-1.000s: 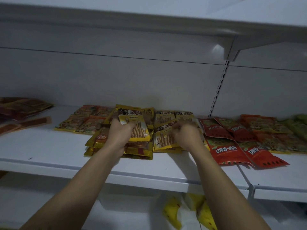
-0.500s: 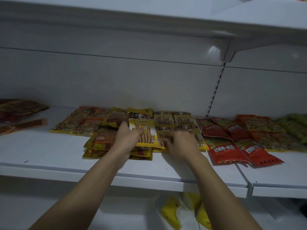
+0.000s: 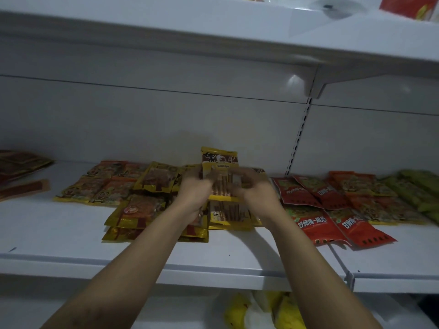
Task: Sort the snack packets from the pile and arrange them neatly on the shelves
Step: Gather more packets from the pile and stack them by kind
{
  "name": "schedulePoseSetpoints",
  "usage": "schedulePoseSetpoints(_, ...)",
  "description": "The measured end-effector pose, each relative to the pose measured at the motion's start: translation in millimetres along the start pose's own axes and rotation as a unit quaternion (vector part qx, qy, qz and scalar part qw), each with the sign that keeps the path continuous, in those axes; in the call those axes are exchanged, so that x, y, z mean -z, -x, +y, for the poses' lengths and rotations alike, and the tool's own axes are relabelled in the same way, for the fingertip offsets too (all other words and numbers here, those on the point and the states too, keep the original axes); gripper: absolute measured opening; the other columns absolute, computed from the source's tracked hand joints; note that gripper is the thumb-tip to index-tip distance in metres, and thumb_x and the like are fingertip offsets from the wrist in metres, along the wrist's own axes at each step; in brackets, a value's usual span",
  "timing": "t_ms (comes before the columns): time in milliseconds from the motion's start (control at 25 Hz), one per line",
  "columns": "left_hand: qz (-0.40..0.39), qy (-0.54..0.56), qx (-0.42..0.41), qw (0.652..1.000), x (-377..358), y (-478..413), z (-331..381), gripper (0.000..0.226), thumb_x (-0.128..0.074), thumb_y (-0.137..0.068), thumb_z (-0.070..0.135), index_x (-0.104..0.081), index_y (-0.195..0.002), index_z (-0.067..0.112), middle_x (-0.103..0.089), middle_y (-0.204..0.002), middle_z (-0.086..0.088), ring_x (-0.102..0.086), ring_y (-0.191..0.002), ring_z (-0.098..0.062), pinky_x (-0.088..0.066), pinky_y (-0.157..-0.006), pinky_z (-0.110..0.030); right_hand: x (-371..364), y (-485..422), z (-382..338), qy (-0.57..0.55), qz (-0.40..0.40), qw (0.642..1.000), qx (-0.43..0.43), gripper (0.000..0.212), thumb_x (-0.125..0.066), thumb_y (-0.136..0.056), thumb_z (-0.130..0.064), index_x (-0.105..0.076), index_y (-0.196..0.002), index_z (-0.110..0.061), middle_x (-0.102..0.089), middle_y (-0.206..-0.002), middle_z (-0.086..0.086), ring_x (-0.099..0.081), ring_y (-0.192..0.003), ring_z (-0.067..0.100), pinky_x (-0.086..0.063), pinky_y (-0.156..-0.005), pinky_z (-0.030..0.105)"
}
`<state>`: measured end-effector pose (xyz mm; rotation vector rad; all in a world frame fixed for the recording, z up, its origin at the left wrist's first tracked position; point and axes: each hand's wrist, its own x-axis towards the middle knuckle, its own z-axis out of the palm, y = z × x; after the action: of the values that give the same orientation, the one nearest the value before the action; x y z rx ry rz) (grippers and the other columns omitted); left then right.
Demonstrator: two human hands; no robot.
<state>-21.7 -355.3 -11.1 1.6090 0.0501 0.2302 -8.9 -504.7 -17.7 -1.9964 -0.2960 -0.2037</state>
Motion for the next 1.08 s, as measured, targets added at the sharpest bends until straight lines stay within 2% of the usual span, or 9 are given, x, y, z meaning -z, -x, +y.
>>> schedulePoseSetpoints(120, -0.038, -0.116, 0.016, 0.992, -1, -18, 7, 0.054, -0.056, -0.098, 0.032, -0.037, -0.148, 0.019, -0.055, -0.130, 0.001, -0.056, -0.117, -0.021, -0.047, -0.093, -0.033, 15, -32, 8, -0.059, 0.055, 0.995, -0.067, 0.036, -0.067, -0.088, -0.011, -0.065, -0.123, -0.021, -0.062, -0.124, 0.000, -0.060, -0.105, 0.011, -0.050, -0.082, 0.022)
schedulePoseSetpoints(160, -0.049, -0.181, 0.007, 0.982, 0, -23, 7, 0.059, -0.057, -0.098, 0.031, -0.033, -0.150, 0.020, -0.053, -0.130, 0.002, -0.057, -0.114, -0.019, -0.046, -0.088, -0.029, 19, -44, 12, -0.038, 0.059, 0.994, -0.085, 0.035, -0.068, -0.089, -0.011, -0.065, -0.123, -0.020, -0.061, -0.128, 0.003, -0.060, -0.109, 0.016, -0.050, -0.083, 0.025)
schedulePoseSetpoints(280, -0.124, -0.381, -0.043, 0.915, 2, -31, -1, 0.042, -0.056, -0.097, 0.034, -0.053, -0.136, 0.018, -0.060, -0.130, -0.006, -0.060, -0.110, -0.024, -0.050, -0.083, -0.029, 18, -74, 24, 0.009, 0.041, 0.993, -0.110, 0.035, -0.069, -0.088, -0.011, -0.066, -0.123, -0.015, -0.058, -0.134, 0.007, -0.059, -0.111, 0.022, -0.047, -0.077, 0.024)
schedulePoseSetpoints(360, -0.173, -0.453, -0.033, 0.874, 0, -28, -6, 0.046, -0.055, -0.094, 0.046, -0.055, -0.135, 0.025, -0.058, -0.134, -0.006, -0.057, -0.117, -0.025, -0.050, -0.094, -0.035, 11, -90, 29, 0.029, 0.025, 0.992, -0.121, 0.036, -0.071, -0.087, -0.011, -0.066, -0.123, -0.014, -0.057, -0.136, 0.007, -0.058, -0.108, 0.021, -0.044, -0.074, 0.023)
schedulePoseSetpoints(440, -0.191, -0.510, -0.033, 0.838, -1, -24, -7, 0.061, -0.052, -0.091, 0.062, -0.047, -0.143, 0.031, -0.045, -0.148, -0.003, -0.043, -0.133, -0.027, -0.039, -0.109, -0.041, 5, -103, 33, 0.080, 0.006, 0.989, -0.120, 0.037, -0.072, -0.086, -0.013, -0.066, -0.123, -0.012, -0.059, -0.134, 0.009, -0.058, -0.110, 0.022, -0.043, -0.077, 0.023)
schedulePoseSetpoints(640, -0.197, -0.571, -0.028, 0.796, -9, -24, -6, 0.072, -0.045, -0.092, 0.066, -0.028, -0.153, 0.029, -0.025, -0.159, -0.004, -0.022, -0.145, -0.029, -0.022, -0.116, -0.043, -2, -105, 39, 0.313, -0.076, 0.944, -0.074, 0.027, -0.059, -0.093, -0.024, -0.071, -0.116, -0.015, -0.067, -0.121, 0.008, -0.062, -0.109, 0.026, -0.046, -0.086, 0.027)
schedulePoseSetpoints(720, -0.201, -0.582, -0.029, 0.787, -11, -31, -8, 0.074, -0.043, -0.093, 0.066, -0.024, -0.154, 0.030, -0.022, -0.161, -0.003, -0.019, -0.147, -0.029, -0.018, -0.117, -0.045, 2, -101, 37, 0.337, -0.069, 0.937, -0.064, 0.030, -0.054, -0.095, -0.030, -0.069, -0.119, -0.019, -0.067, -0.122, 0.007, -0.062, -0.109, 0.027, -0.050, -0.093, 0.034)
schedulePoseSetpoints(880, -0.222, -0.600, -0.046, 0.767, -13, -38, -8, 0.077, -0.041, -0.090, 0.072, -0.017, -0.154, 0.036, -0.013, -0.164, 0.002, -0.011, -0.149, -0.028, -0.010, -0.119, -0.049, 38, -72, 22, 0.333, -0.055, 0.941, -0.040, 0.037, -0.050, -0.098, -0.032, -0.056, -0.134, -0.024, -0.054, -0.139, 0.005, -0.053, -0.123, 0.028, -0.042, -0.104, 0.043)
schedulePoseSetpoints(1080, -0.284, -0.579, -0.165, 0.747, -11, -18, -19, 0.067, -0.054, -0.082, 0.073, -0.043, -0.140, 0.042, -0.042, -0.148, 0.010, -0.030, -0.139, -0.021, -0.024, -0.114, -0.053, 61, -10, 29, 0.448, -0.119, 0.886, -0.002, 0.040, -0.054, -0.096, -0.037, -0.055, -0.135, -0.025, -0.056, -0.135, 0.004, -0.053, -0.122, 0.027, -0.046, -0.097, 0.033)
